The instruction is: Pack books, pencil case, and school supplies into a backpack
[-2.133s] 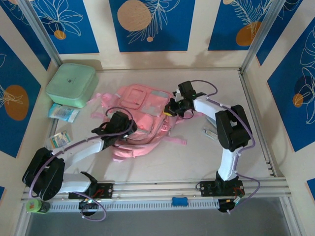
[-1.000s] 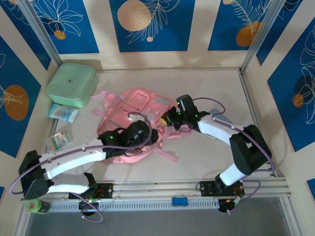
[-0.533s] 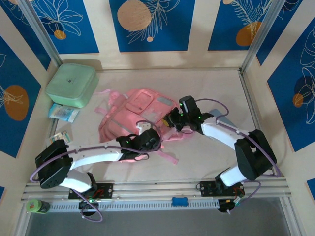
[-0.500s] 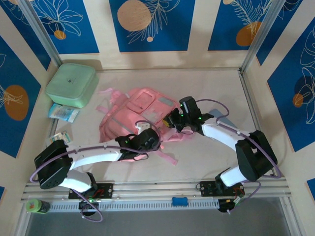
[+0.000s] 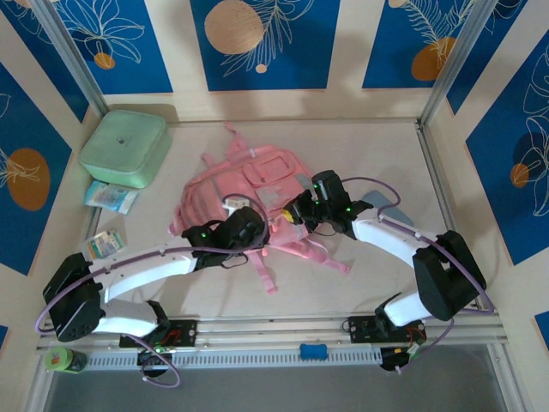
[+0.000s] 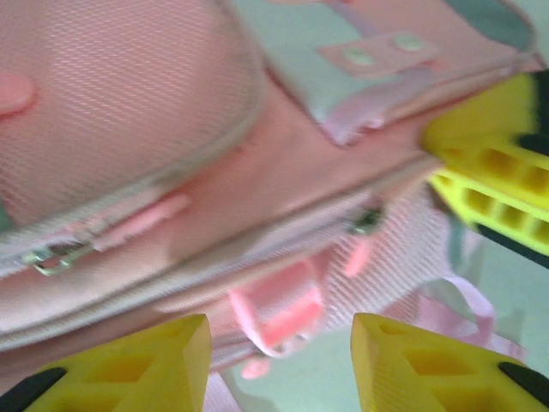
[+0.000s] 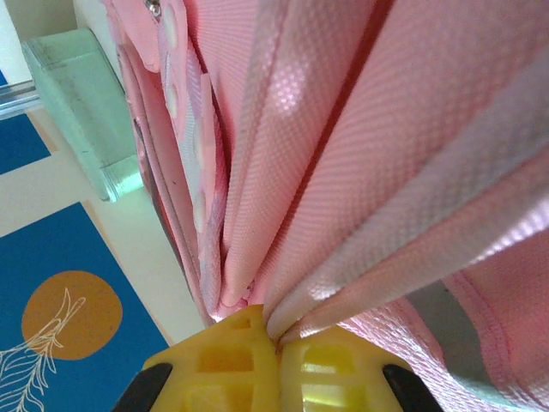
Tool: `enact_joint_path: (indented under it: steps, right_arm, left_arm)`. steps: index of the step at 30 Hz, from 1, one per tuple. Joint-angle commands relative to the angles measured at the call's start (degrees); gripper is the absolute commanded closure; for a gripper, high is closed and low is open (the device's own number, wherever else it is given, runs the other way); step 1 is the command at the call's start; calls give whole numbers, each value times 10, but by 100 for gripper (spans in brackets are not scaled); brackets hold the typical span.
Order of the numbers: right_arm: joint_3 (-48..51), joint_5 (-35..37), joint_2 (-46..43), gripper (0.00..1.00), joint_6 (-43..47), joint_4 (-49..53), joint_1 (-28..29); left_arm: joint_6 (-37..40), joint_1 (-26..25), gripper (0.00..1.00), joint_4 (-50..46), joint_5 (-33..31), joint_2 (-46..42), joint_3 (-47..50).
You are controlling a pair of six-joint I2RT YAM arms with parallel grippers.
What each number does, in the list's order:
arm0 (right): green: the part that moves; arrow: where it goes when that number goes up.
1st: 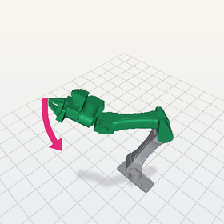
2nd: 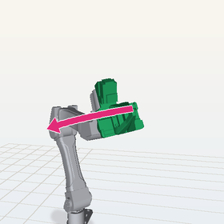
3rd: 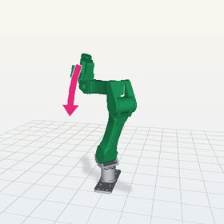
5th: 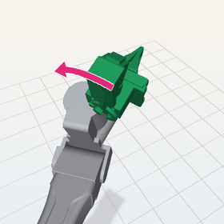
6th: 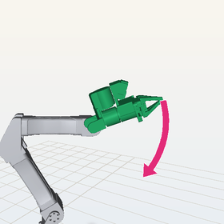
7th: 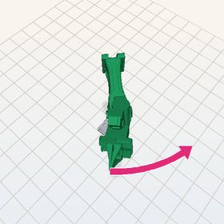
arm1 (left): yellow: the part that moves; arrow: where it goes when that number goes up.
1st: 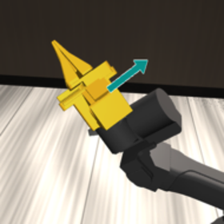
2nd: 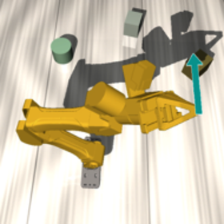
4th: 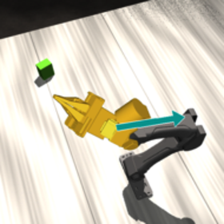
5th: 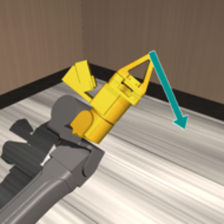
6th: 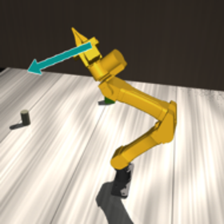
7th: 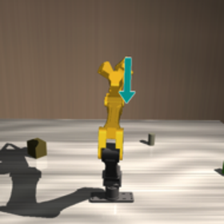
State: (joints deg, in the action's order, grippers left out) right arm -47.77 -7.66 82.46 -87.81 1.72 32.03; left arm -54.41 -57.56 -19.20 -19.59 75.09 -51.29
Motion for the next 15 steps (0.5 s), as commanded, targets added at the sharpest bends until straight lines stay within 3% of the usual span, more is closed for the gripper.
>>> enact_joint_path:
  steps: [1,4,7,15]
  right_arm:
    - [-22,-8,-18,100,-22,-21,5]
    - [-28,-14,-20,100,-25,-17,4]
    - [-31,-15,-24,100,-27,-12,5]
    - [-28,-17,-30,100,-35,-14,10]
  left_arm:
    - [-31,-33,53,-55,-16,33,-51]
    - [-27,-43,54,-57,-11,83,-96]
    - [-32,-49,58,-90,-47,127,-139]
    - [-51,-49,64,-111,-90,181,-167]
